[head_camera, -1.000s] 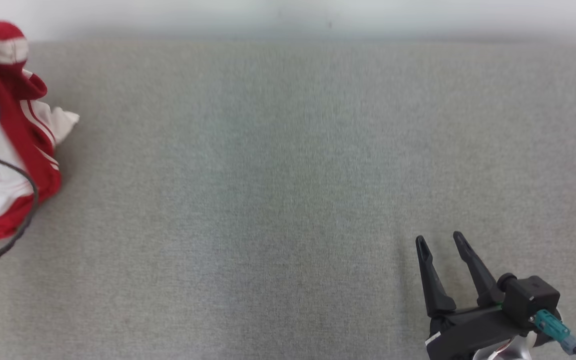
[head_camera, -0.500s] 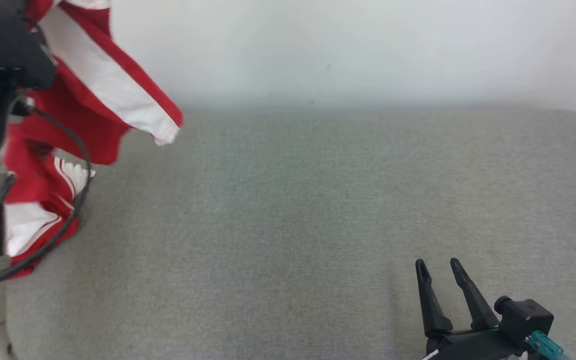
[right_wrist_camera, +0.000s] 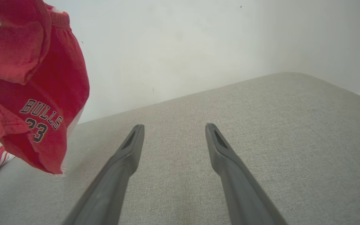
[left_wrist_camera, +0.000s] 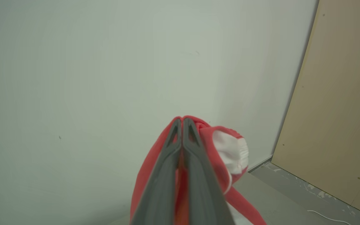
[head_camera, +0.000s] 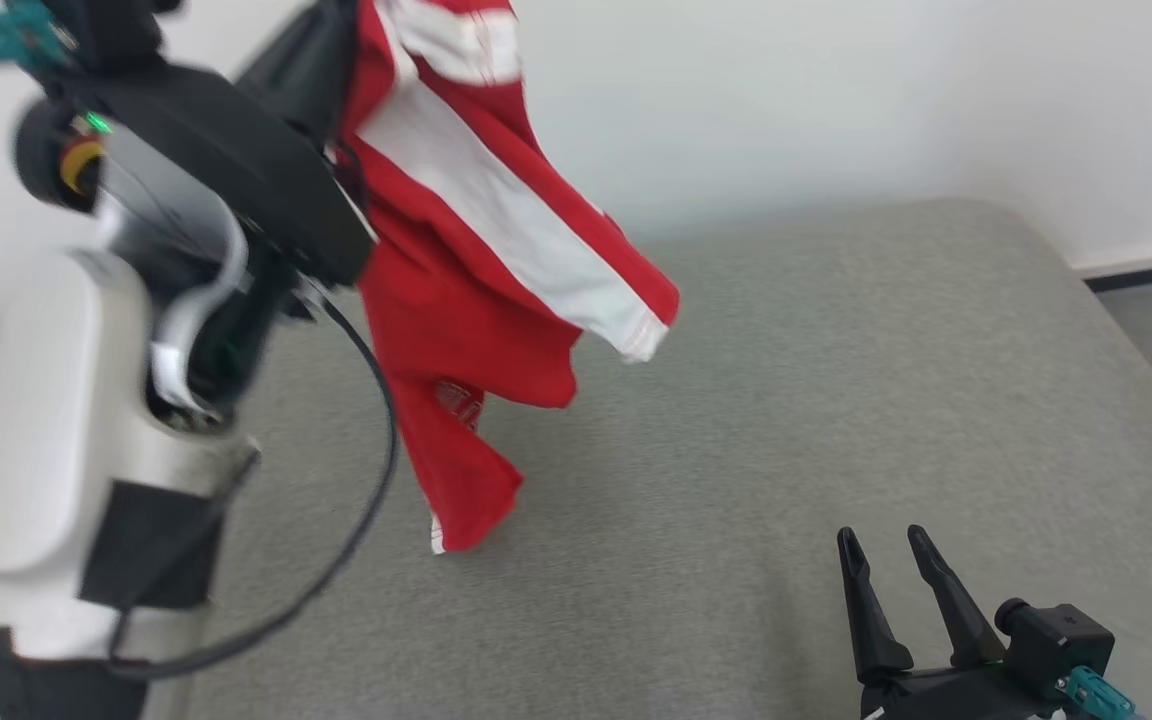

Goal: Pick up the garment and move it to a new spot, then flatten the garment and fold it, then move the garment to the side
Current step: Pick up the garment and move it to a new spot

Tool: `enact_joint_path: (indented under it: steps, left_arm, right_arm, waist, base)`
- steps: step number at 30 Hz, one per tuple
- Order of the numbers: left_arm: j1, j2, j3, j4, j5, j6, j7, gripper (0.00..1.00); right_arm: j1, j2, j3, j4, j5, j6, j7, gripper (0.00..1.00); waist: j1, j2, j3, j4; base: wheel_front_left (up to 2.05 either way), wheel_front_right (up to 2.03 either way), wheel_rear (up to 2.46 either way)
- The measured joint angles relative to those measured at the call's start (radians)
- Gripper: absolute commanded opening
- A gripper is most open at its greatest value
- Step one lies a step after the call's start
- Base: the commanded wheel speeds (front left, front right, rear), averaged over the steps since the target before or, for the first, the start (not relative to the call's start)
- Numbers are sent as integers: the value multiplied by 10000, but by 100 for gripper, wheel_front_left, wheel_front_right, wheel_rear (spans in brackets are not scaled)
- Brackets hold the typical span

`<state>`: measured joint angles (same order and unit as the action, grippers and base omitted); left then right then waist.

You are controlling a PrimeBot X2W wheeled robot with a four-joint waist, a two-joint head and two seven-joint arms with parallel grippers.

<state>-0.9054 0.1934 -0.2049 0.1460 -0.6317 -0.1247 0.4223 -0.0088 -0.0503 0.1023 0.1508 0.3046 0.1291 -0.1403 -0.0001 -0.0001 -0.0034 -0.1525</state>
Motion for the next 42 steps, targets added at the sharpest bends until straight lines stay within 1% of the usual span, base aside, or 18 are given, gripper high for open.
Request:
enact_joint_path:
  steps: [4, 10, 13, 16, 19, 22, 23, 24, 25, 26, 29, 32, 34, 38, 39, 40, 41, 42]
  left_arm:
    - [938, -284, -397, 63, 291, 15, -570, 0]
    - [2598, -349, -867, 874, 746, 109, -1415, 0]
    - [3222, -573, -1074, 1574, 886, 140, -2006, 0]
    - [3689, -738, -1406, 2546, 1237, 305, -2514, 0]
    - [3814, -846, -1732, 3450, 1590, 414, -2974, 0]
    - [3836, -988, -2002, 4209, 1791, 410, -3530, 0]
    - [3842, -1039, -2069, 4391, 1864, 410, -3735, 9]
    - [3858, -1097, -2123, 4556, 1889, 410, -3988, 33]
    - [3885, -1147, -2213, 4684, 1923, 408, -4236, 46]
    - [3926, -1197, -2290, 4780, 1919, 389, -4435, 100]
    - [4108, -1308, -2445, 4886, 1912, 374, -5273, 100]
    - [4383, -1336, -2456, 4671, 1908, 543, -6199, 100]
    - [4687, -1363, -2357, 4362, 1908, 740, -6562, 100]
    - [5543, -1181, -2027, 3396, 2128, 1091, -6815, 100]
    - [5543, -1181, -2027, 3396, 2128, 1091, -6815, 100]
    - [6083, -1035, -1751, 2754, 2255, 1200, -6838, 100]
    - [6083, -1035, -1751, 2754, 2255, 1200, -6838, 100]
    - [6354, -938, -1601, 2324, 2416, 1267, -6845, 100]
  right_arm:
    - [88, -2, -10, -174, -40, 0, 176, 100]
    - [110, 0, 75, -383, -109, 0, 422, 100]
    - [173, -2, 46, -495, -167, 0, 529, 100]
    - [248, -2, 31, -614, -217, 0, 616, 100]
    - [270, 0, 17, -725, -232, 0, 696, 100]
    - [289, 0, 21, -750, -232, 0, 715, 100]
    - [311, 0, 17, -748, -232, 0, 742, 100]
    - [339, 0, 17, -746, -230, 0, 744, 100]
    - [361, 2, 15, -738, -228, 0, 746, 100]
    - [376, 2, 10, -736, -219, 0, 746, 100]
    - [412, 2, -69, -729, -203, 0, 738, 100]
    - [520, 2, -268, -740, -203, 0, 721, 100]
    - [569, 0, -445, -757, -203, 0, 696, 100]
    - [740, 2, -800, -817, -203, 0, 677, 100]
    - [740, 2, -800, -817, -203, 0, 677, 100]
    - [817, -2, -941, -848, -203, 0, 652, 100]
    - [817, -2, -941, -848, -203, 0, 652, 100]
    - [842, 0, -1007, -861, -203, 0, 640, 100]
  waist:
    - [1, 0, 34, -547]
    - [1, 0, 157, -1367]
    - [1, 1, 260, -1692]
    - [1, 1, 384, -1909]
    - [1, 1, 503, -2015]
    - [2, 2, 534, -1996]
    - [1, 1, 523, -1967]
    - [1, 2, 504, -1928]
    - [1, 2, 479, -1883]
    - [1, 2, 453, -1839]
    - [1, 2, 350, -1690]
    - [1, 1, 236, -1494]
    - [1, 2, 156, -1336]
    - [1, 1, 10, -954]
    - [1, 1, 10, -954]
    - [1, 2, -57, -738]
    - [1, 2, -57, -738]
    - [0, 1, -90, -624]
  base:
    - [0, 0, 0]
    - [0, 0, 0]
    - [0, 0, 0]
    - [0, 0, 0]
    - [0, 0, 0]
    - [0, 0, 0]
    - [0, 0, 0]
    - [0, 0, 0]
    - [0, 0, 0]
    - [0, 0, 0]
    - [0, 0, 0]
    - [0, 0, 0]
    - [0, 0, 0]
    - [0, 0, 0]
    - [0, 0, 0]
    - [0, 0, 0]
    - [0, 0, 0]
    - [0, 0, 0]
